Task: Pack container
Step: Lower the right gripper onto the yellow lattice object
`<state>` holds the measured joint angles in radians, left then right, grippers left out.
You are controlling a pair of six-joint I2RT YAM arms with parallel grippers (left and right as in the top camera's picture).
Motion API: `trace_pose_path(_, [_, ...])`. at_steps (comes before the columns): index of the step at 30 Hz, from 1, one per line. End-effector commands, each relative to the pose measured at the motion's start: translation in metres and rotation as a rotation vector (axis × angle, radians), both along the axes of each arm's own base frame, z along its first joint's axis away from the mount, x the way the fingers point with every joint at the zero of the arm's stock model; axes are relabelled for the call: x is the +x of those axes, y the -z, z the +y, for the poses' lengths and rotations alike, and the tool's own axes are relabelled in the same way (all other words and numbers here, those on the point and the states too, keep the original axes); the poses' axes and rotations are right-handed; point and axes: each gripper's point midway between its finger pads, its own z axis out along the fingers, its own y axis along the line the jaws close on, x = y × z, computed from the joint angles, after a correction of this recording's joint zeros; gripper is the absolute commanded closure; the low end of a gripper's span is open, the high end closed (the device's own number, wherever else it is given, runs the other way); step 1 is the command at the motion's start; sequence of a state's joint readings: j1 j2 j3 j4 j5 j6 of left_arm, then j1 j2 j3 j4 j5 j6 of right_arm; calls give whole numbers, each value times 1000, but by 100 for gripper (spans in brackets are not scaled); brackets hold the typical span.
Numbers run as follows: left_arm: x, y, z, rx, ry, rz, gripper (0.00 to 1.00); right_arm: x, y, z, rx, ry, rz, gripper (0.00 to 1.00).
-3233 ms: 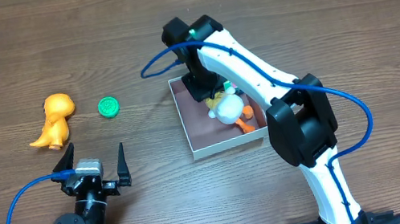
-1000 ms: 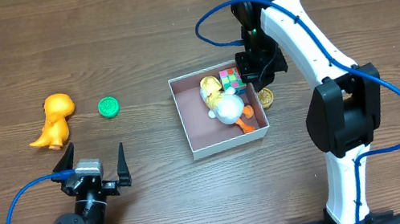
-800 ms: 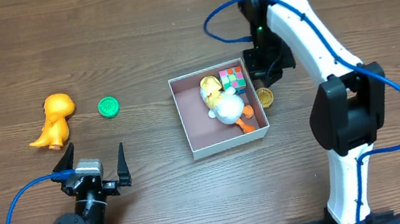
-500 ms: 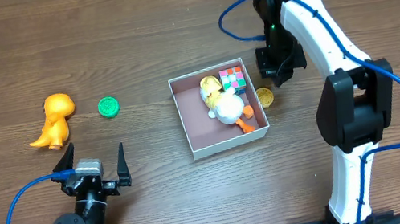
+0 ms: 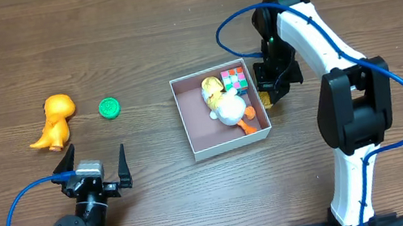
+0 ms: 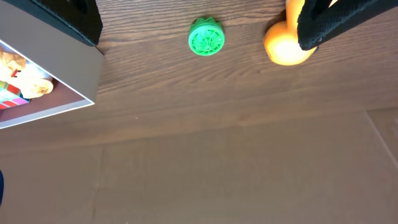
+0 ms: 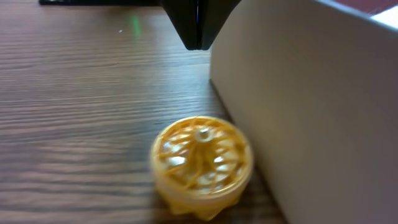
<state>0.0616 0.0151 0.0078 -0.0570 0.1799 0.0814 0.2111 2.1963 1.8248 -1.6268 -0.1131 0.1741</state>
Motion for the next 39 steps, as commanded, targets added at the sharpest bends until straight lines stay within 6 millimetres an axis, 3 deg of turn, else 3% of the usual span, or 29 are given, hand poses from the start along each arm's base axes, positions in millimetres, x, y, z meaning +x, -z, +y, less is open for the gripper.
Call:
trace_pose_path(1, [0, -1, 2, 9, -10, -7, 0, -7, -6, 24, 81, -21, 8, 96])
trace_pose_path(13, [0, -1, 2, 9, -10, -7, 0, -12, -6, 59, 144, -51, 0, 96])
trace_pose_path(17, [0, -1, 2, 9, -10, -7, 0, -3, -5, 71, 200, -22, -31, 96])
trace_pose_path(27, [0, -1, 2, 9, -10, -7, 0, 16, 0, 78, 225, -20, -115, 96])
trace_pose_path(39, [0, -1, 2, 9, -10, -7, 0, 60, 5, 88, 269, -63, -305, 96])
